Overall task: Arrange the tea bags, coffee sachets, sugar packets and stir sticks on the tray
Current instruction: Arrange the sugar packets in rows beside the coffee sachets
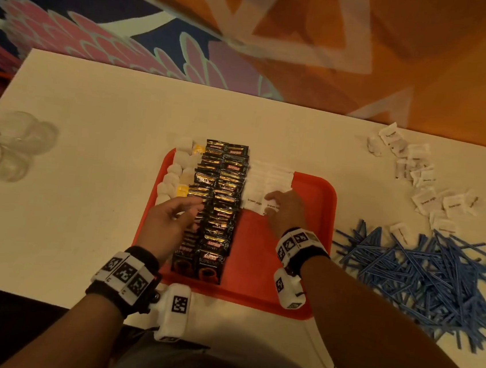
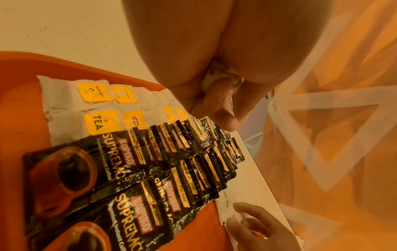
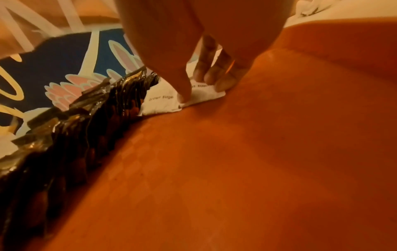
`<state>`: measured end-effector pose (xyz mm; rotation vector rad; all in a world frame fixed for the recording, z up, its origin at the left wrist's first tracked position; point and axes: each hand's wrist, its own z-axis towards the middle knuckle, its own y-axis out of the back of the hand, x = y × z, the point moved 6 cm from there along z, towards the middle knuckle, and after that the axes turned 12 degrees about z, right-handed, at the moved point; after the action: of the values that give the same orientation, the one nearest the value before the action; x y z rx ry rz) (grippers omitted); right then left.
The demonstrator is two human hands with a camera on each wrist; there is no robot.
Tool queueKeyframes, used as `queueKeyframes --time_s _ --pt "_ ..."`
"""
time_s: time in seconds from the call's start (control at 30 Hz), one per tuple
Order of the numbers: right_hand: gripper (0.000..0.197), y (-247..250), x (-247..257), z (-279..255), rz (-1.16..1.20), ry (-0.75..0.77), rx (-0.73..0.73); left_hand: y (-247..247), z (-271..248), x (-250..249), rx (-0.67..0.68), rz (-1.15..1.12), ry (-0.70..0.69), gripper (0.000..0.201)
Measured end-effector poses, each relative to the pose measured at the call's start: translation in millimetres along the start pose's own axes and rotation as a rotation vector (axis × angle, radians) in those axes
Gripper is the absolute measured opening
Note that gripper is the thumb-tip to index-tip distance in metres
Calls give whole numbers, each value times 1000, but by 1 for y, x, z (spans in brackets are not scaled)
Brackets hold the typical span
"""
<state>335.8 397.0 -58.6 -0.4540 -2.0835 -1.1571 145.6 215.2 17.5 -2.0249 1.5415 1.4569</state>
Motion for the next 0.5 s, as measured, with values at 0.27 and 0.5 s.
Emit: queueKeyframes --time_s 0.27,0.5 --pt "29 20 10 -26 96 -6 -77 -7 -2 -1 45 -273 148 20" --pt "6 41 67 -76 333 58 28 -40 -15 -37 156 -411 107 58"
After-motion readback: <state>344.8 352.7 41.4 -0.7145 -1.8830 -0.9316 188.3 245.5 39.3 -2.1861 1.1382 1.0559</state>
